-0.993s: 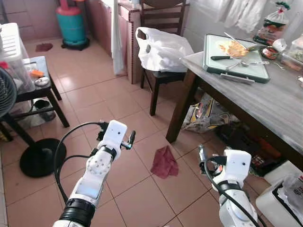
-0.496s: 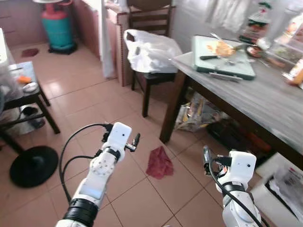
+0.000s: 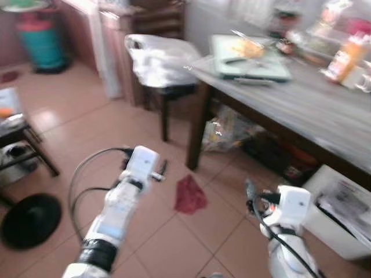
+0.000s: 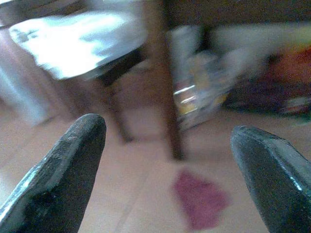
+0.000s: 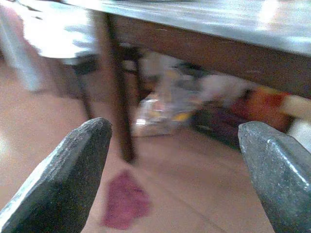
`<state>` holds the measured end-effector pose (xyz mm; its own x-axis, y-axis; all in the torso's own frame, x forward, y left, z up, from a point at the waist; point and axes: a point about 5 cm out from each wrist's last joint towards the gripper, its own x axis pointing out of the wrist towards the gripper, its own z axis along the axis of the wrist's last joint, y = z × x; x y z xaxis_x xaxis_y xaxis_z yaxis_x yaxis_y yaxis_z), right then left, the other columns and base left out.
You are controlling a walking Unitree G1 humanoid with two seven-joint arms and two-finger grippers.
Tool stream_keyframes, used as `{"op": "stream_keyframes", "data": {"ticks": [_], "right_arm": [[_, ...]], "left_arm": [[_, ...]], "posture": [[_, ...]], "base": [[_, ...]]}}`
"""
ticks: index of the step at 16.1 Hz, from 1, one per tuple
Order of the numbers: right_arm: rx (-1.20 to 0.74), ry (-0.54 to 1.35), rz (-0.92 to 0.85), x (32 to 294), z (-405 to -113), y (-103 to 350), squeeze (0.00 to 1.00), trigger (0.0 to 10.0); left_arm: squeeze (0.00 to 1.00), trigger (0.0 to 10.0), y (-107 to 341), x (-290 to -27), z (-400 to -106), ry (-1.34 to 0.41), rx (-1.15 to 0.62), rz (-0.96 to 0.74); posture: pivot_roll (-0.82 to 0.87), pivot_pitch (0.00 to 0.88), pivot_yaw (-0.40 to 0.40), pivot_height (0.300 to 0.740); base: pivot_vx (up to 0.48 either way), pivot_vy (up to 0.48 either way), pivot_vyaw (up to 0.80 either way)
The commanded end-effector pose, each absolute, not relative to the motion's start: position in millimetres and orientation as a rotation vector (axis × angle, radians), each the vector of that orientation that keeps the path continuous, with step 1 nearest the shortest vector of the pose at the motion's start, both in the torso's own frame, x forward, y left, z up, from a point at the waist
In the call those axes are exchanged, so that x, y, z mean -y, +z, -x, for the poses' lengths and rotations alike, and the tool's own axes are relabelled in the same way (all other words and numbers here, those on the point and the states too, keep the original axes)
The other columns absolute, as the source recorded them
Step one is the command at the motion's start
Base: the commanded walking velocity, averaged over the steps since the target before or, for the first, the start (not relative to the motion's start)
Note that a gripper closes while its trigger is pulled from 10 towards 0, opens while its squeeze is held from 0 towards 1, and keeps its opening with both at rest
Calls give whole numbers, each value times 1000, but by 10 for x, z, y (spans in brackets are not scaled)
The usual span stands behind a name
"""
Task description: Setting the table
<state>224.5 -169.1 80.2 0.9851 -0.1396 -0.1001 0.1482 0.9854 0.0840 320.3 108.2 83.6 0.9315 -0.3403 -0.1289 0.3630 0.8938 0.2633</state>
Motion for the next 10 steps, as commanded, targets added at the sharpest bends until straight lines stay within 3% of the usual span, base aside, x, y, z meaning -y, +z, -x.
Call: {"op": "stream_keyframes", "data": {"ticks": [1,10], "right_arm": [[-90,-151,-96,1691,-2247,815,0,10000],[-75,-183,-85,1759,-2285,847,0,10000]], "left_arm": [[0,10000,829,-1137,-3203,-361,-78,-303],[0,10000,866,-1081,-3268,-373,-53,-320]], "posture": [[65,79,-55,714],[54,62,-44,714]], "base": [[0,0,-769],[0,0,-769]]}}
